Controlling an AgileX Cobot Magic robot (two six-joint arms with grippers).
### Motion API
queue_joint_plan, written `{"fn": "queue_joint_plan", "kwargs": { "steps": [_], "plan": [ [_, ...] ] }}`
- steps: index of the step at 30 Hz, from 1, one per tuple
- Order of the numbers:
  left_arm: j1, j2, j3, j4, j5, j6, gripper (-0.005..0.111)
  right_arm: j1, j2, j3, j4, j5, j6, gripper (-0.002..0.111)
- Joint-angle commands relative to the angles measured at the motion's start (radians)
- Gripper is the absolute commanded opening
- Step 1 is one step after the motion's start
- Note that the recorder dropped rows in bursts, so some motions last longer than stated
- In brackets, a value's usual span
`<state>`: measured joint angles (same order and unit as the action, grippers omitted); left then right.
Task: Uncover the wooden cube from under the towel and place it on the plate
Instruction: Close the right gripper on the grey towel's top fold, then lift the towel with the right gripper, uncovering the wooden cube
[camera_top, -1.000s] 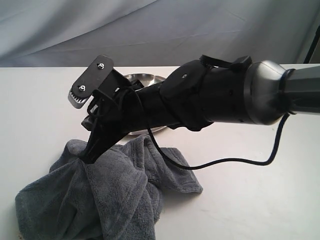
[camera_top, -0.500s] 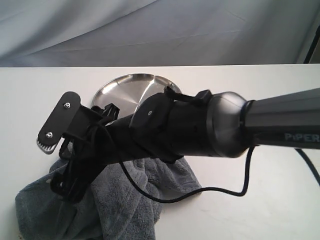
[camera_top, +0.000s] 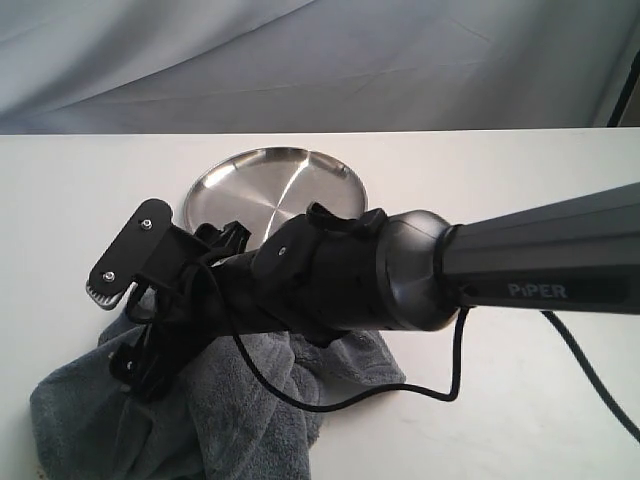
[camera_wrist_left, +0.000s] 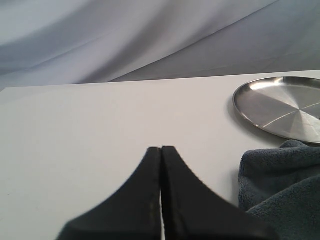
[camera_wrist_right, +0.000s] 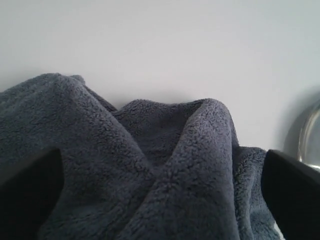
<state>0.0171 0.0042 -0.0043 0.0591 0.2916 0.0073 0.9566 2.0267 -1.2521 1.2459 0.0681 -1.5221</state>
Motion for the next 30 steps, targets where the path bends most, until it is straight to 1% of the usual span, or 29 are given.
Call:
{"fn": "queue_joint_plan", "kwargs": {
  "steps": [1,3,6,7,11,13,14,30],
  "plan": [
    [-0.006,-0.004,0.004,0.004,-0.008,0.003,0.0,0.002,0.019,0.005,0.028,-0.014,-0.01,0.087],
    [-0.006,-0.004,0.004,0.004,-0.008,0.003,0.0,0.002,0.019,0.005,0.028,-0.014,-0.01,0.076],
    [-0.006,-0.004,0.004,0.004,-0.008,0.001,0.0,0.002,0.019,0.005,0.028,-0.014,-0.01,0.054],
    [-0.006,-0.004,0.004,0.004,-0.008,0.001,0.0,0.002,0.019,0.005,0.028,-0.014,-0.01,0.043],
    [-0.006,-0.004,0.004,0.004,-0.008,0.001,0.0,0.002,0.019,0.005,0.028,-0.014,-0.01,0.014],
    [-0.006,-0.004,0.004,0.004,-0.008,0.001,0.0,0.002,0.015,0.005,0.028,-0.014,-0.01,0.001],
    [-0.006,-0.004,0.004,0.004,-0.008,0.001,0.0,0.002,0.013,0.005,0.028,-0.014,-0.01,0.0],
    [-0.006,-0.004,0.004,0.004,-0.008,0.001,0.0,0.002,-0.157,0.005,0.017,0.028,-0.014,0.0]
  ]
}}
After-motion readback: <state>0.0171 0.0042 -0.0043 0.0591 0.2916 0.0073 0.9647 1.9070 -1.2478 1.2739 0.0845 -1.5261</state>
